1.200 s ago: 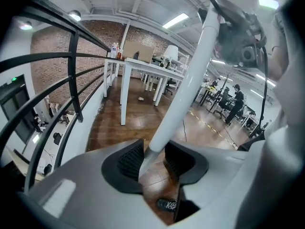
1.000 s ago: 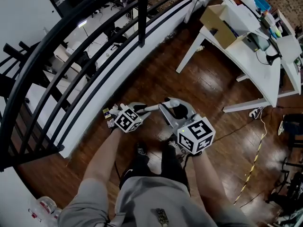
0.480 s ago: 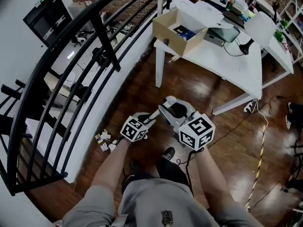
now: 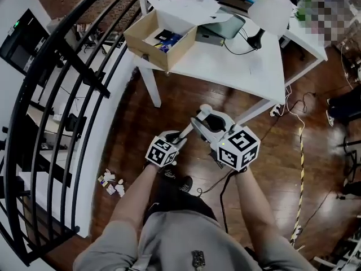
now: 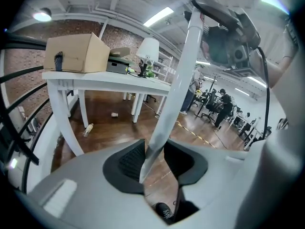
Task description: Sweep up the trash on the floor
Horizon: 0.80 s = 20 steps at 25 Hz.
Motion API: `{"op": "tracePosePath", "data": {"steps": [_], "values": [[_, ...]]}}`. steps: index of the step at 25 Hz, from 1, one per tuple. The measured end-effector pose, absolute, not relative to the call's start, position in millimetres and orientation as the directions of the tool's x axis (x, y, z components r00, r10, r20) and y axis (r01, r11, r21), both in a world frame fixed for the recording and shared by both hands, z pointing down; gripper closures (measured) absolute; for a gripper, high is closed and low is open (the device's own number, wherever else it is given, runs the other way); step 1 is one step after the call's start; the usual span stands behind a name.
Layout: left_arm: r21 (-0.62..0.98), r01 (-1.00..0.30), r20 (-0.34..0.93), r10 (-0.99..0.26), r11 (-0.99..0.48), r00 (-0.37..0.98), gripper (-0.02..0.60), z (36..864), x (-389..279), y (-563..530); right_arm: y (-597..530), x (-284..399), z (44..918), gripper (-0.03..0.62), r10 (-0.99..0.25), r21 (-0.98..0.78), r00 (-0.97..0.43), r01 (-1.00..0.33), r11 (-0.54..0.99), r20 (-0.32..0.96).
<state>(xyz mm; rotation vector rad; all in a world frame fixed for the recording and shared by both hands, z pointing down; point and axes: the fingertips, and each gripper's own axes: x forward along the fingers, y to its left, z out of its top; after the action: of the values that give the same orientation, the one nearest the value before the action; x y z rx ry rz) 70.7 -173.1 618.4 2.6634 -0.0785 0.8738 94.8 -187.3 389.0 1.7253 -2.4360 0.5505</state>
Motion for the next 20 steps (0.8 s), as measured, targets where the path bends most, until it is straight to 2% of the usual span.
{"op": "tracePosePath", "data": {"steps": [8,14,20], "values": [[0.351,-0.125,0.574,0.108,-0.928,0.811,0.459,632.7,130.3,-185.3,-218.6,145.2,403.8,0.493,-0.879,-0.208,-0.322,-0.942,0.262,0.351],[0.360,-0.172,0.573,0.072,-0.917,0.817,0.461,630.4,156.7,-202.3,-241.4,172.7,403.3,0.493,-0.873,-0.208,-0.328,-0.941,0.267,0.361],[0.354,-0.267,0.596,-0.004,-0.897,0.803,0.462,640.1,185.9,-211.1,-252.3,211.2,415.0,0.491,-0.833,-0.235,-0.418,-0.906,0.353,0.362]]}}
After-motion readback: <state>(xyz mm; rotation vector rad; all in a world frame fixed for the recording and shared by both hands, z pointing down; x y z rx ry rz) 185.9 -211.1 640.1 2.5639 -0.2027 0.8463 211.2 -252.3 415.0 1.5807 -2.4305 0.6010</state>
